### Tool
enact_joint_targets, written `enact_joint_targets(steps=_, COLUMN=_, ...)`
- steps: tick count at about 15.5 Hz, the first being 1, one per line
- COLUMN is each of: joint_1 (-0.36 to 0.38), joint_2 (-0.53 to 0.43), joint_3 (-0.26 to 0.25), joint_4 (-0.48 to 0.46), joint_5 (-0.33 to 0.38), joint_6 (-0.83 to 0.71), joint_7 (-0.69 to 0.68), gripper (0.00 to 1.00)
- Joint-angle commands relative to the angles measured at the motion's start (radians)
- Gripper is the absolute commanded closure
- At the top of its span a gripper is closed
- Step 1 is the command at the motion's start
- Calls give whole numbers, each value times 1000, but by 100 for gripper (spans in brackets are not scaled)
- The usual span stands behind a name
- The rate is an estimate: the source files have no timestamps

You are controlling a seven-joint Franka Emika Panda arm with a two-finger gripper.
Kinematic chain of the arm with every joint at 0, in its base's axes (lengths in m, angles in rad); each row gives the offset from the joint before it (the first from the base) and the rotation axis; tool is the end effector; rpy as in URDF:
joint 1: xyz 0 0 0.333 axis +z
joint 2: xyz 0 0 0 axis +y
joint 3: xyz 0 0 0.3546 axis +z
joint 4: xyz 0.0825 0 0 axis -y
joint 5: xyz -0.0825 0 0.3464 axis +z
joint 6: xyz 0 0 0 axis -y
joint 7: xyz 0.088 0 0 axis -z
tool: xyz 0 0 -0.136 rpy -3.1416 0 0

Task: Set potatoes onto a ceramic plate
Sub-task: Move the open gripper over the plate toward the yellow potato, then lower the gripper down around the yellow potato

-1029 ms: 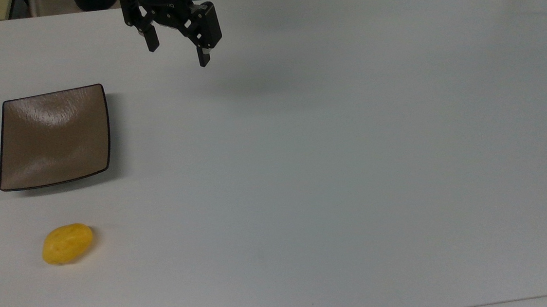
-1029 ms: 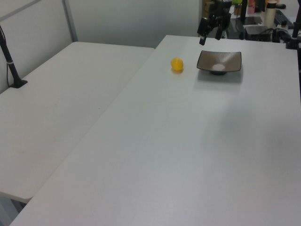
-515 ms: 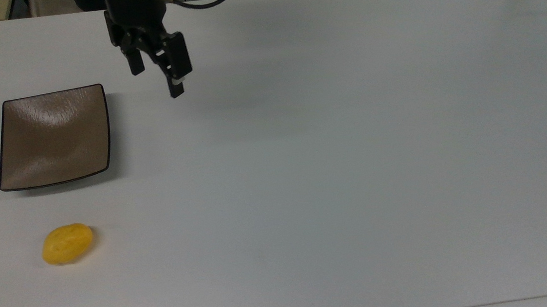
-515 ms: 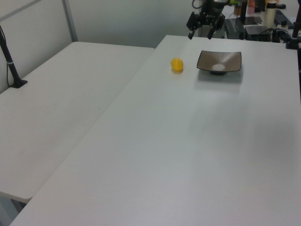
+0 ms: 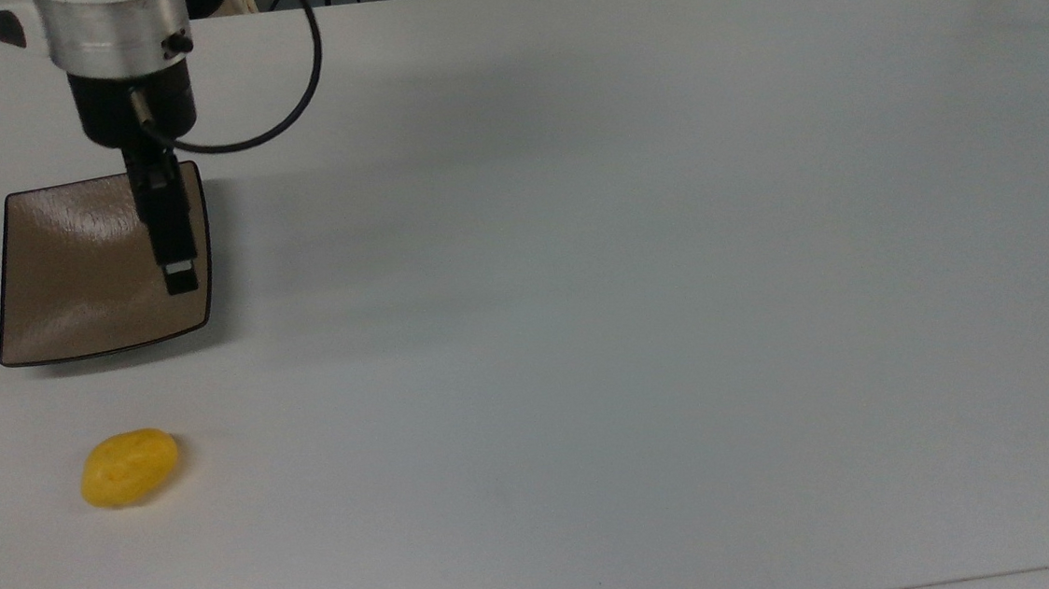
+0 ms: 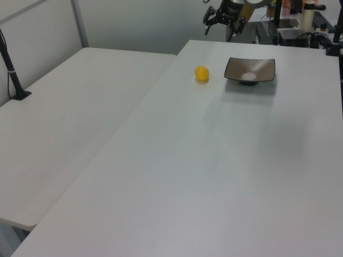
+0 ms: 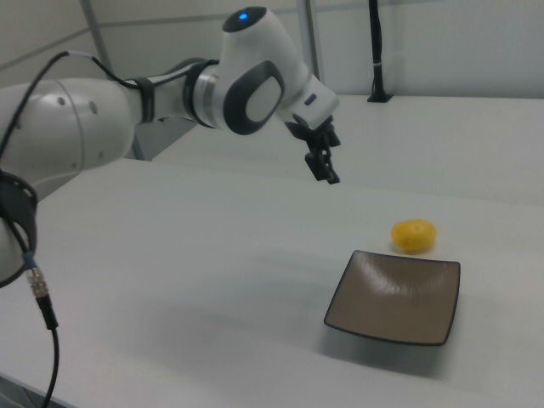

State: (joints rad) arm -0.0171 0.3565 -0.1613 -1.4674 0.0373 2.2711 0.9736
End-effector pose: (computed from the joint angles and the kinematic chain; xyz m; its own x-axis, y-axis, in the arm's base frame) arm 0.6868 -0.1028 0.5476 0.3527 -0.8983 0.2619 -0.8328 -0.4290 -0.3497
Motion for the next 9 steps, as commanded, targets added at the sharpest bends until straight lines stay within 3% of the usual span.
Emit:
enact_joint_targets(steps=1, joint_1=6, joint_2=160, joint_3=-55, joint_4=168, joint_5=9, joint_6=5, joint_7=126, gripper=0)
enact_joint_targets(steps=3, joint_1=9, joint_2=206, joint_3=-86, joint_4=190, joint_5=7, joint_6=8, joint_7=184, gripper=0)
enact_joint_targets(steps=6, joint_1=11, joint_2=349, joint_3=-138, joint_4=300, joint_5=9, joint_6=21, joint_7=246, gripper=0)
enact_joint_targets(steps=9, joint_1=9, joint_2=406, joint_3=-144, joint_4=323, joint_5=9, joint_6=89, joint_7=249, gripper=0)
